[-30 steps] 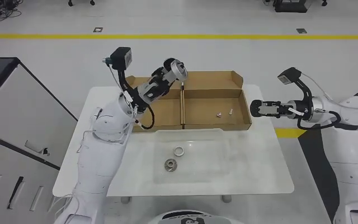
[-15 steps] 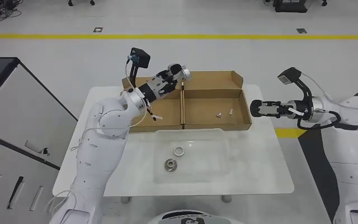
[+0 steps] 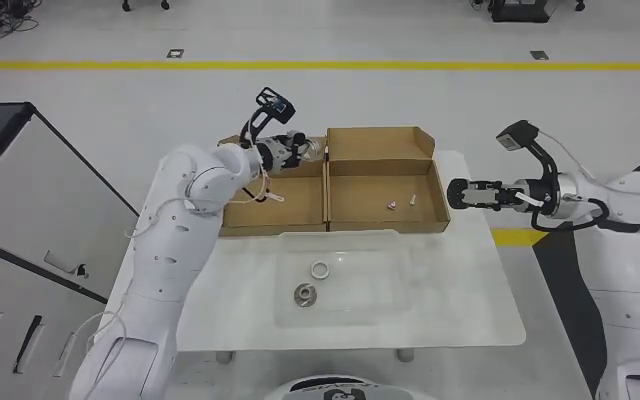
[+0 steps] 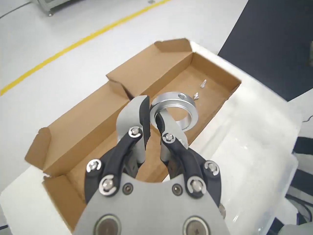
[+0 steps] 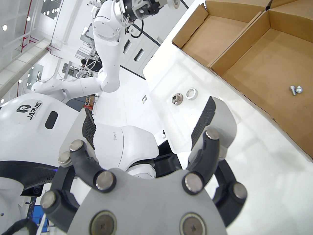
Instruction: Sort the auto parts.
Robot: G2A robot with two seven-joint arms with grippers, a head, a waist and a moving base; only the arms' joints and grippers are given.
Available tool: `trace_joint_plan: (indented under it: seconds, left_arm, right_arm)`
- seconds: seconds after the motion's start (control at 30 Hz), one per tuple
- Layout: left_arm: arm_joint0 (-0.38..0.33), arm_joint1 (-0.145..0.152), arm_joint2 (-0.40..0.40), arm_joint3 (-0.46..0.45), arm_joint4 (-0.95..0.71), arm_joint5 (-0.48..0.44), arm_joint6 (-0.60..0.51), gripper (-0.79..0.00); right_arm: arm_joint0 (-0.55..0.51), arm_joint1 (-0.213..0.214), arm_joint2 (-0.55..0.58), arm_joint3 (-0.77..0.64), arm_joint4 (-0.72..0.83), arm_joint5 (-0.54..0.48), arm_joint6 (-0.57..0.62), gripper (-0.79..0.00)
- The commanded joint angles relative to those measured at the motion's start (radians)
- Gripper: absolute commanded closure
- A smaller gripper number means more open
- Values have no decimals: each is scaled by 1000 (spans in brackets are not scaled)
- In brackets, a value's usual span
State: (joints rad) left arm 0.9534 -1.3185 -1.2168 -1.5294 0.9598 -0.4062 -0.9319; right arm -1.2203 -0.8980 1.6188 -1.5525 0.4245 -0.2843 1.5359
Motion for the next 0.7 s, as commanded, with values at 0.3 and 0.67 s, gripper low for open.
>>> trace_joint_plan:
  seconds: [0.3,0.67]
  left_arm:
    - [-146,-25,165,279,84,13,-35,0]
    - [-292,-74,329,588,156,13,-46,0]
  right_arm:
    - [0,0,0,0,0,0,0,-785]
    - [0,0,0,0,0,0,0,-785]
